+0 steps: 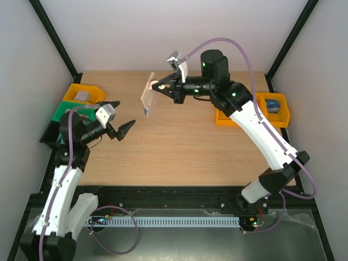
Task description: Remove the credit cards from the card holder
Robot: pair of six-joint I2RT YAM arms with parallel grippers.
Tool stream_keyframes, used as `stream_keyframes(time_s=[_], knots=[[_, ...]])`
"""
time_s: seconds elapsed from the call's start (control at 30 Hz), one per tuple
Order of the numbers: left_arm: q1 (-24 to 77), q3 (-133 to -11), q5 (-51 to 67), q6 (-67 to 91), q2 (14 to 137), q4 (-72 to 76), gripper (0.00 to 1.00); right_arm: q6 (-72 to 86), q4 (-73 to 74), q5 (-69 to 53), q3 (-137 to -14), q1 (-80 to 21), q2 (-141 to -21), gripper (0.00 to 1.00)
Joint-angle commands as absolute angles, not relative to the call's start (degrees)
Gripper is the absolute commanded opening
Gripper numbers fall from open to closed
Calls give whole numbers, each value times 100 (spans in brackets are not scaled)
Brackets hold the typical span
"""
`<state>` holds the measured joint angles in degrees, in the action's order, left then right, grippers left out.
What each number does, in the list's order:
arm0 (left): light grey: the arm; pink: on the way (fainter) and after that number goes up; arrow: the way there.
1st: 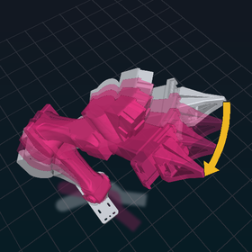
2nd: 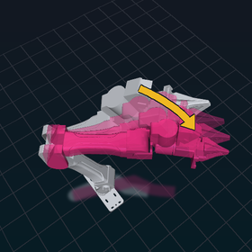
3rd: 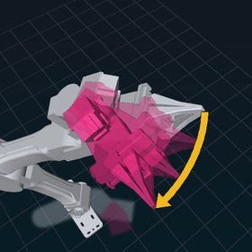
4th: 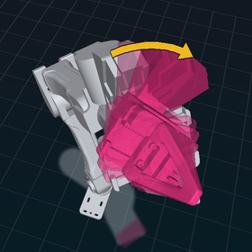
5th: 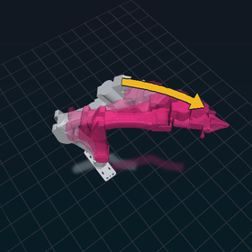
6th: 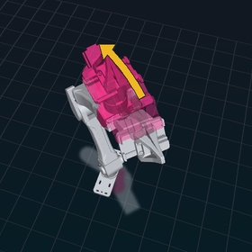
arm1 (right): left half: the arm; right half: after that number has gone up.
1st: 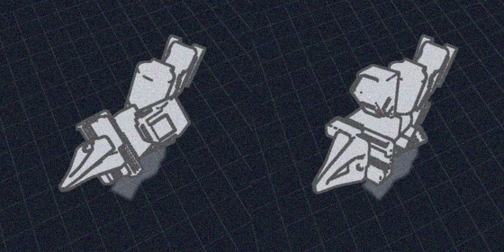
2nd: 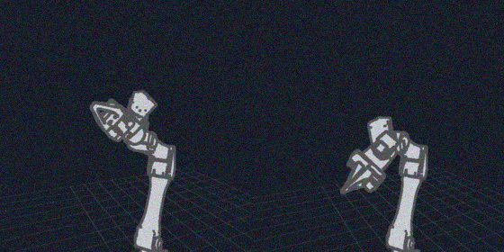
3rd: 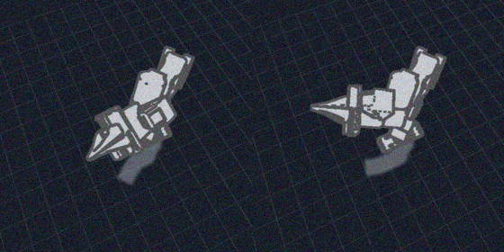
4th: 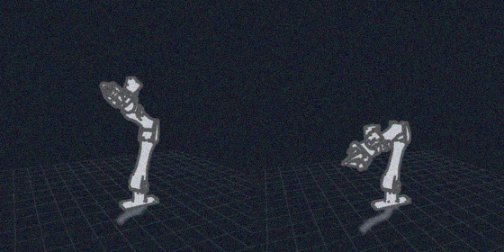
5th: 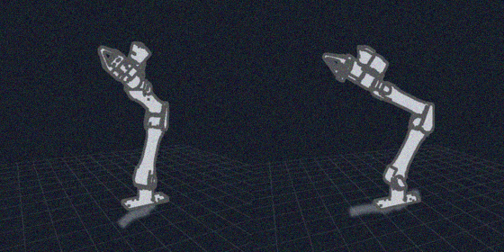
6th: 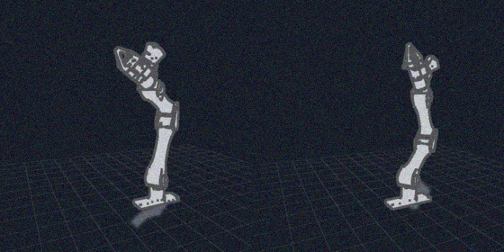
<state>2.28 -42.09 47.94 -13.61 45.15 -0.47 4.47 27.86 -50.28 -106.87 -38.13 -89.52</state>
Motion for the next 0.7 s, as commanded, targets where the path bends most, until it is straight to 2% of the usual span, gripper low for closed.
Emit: stream_keyframes(time_s=[0.0,0.1,0.17,0.27,0.37,0.53,0.67], knots=[[464,-3893,4519,-1943,3910,515,100,1219,1369,-5429,-9987,-3814,-8549,2],[552,-4231,4698,-2080,4067,19,99,972,1875,-5170,-10145,-3814,-8570,2],[691,-4401,4414,-1767,4206,-4,97,1053,1960,-4960,-10130,-3814,-8530,2],[1138,-4352,3919,-1415,4196,385,98,1543,1315,-4750,-9591,-3835,-8297,2],[1642,-4252,3940,-931,4311,877,99,2127,225,-4459,-8844,-3977,-8054,2],[1908,-4252,3477,-342,4649,1378,99,2391,-257,-4109,-8686,-4179,-8033,2],[2085,-4323,2853,-760,4894,1441,86,2472,-433,-4126,-8733,-4321,-8095,2]])
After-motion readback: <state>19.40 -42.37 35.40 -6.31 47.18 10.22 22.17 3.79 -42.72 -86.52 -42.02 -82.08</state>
